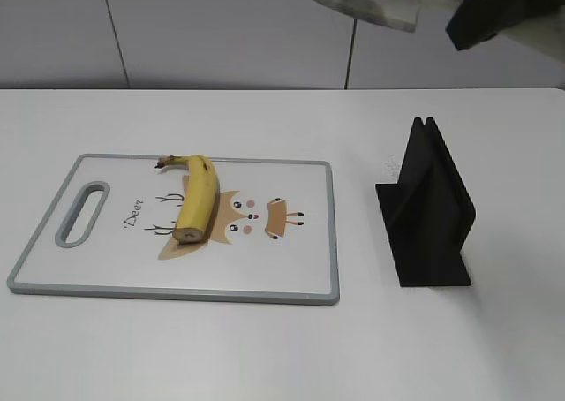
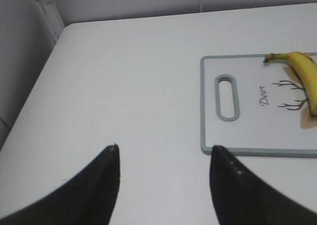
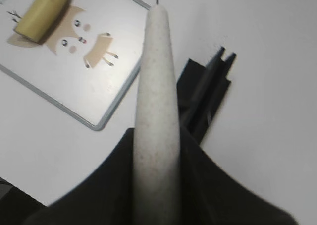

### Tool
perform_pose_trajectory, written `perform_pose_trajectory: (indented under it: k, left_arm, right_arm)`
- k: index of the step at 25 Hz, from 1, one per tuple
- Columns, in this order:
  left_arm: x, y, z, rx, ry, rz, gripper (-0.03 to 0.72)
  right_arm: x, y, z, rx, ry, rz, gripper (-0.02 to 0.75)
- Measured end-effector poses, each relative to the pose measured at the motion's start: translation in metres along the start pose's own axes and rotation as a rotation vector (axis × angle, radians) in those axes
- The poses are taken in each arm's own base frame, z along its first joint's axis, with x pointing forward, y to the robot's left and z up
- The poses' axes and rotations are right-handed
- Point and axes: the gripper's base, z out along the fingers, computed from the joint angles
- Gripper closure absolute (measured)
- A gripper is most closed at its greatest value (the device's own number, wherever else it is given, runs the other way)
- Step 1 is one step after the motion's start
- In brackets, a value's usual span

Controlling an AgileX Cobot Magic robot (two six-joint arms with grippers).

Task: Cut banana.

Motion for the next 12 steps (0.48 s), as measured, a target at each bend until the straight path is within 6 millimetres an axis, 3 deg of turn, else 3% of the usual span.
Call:
perform_pose_trajectory:
  k: [12]
  left_arm:
    - [-0.061,-0.006,0.028,0.174,-0.078,0.108,0.135]
  right_arm:
    - [-0.008,0.004,0.0,-0.035,-0.092,-0.3,0.564]
